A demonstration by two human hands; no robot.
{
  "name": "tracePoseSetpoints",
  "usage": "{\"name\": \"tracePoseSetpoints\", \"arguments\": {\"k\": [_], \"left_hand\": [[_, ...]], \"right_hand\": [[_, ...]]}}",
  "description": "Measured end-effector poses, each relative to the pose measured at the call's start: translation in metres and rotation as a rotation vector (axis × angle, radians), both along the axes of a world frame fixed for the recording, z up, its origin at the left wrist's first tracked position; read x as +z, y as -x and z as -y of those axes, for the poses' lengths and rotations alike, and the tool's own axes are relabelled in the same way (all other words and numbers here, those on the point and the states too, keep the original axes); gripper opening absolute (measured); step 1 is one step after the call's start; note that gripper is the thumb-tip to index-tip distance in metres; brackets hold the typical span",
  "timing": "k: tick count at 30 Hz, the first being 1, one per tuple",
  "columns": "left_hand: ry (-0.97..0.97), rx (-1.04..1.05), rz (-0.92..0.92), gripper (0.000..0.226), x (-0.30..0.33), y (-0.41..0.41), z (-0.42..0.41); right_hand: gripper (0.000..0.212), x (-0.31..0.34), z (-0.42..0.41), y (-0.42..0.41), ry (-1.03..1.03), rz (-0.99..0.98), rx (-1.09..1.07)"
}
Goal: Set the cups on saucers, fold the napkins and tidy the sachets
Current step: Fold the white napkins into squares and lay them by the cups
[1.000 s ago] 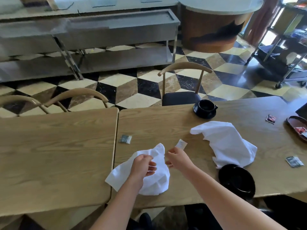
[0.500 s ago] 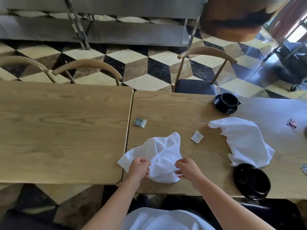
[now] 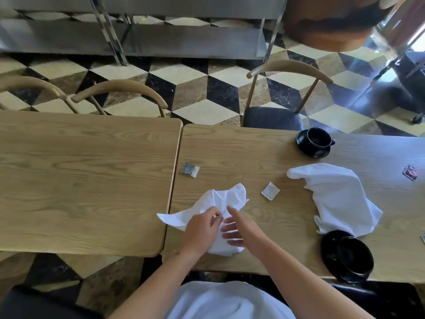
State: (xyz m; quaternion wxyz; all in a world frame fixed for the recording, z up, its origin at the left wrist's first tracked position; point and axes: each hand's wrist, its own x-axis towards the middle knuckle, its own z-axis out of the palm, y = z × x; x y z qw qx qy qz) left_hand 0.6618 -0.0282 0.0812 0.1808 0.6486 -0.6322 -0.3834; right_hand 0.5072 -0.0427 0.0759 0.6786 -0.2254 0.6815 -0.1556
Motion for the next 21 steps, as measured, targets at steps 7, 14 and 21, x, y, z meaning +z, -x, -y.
{"name": "tracePoseSetpoints", "arguments": {"k": [7, 14, 21], "left_hand": [[0.138, -0.232, -0.049, 0.023, 0.027, 0.023, -0.002], [-0.01, -0.089, 0.179, 0.013, 0.013, -0.031, 0.012], [0.165, 0.044, 0.343, 0.016, 0.031, -0.075, 0.051]], "right_hand": [[0.008, 0.029, 0.031, 0.024, 0.081, 0.006, -0.025], [0.015, 0.051, 0.036, 0.079, 0.177, 0.111, -0.368], [0.014, 0.092, 0.067, 0.096, 0.316, 0.138, -0.445]]}}
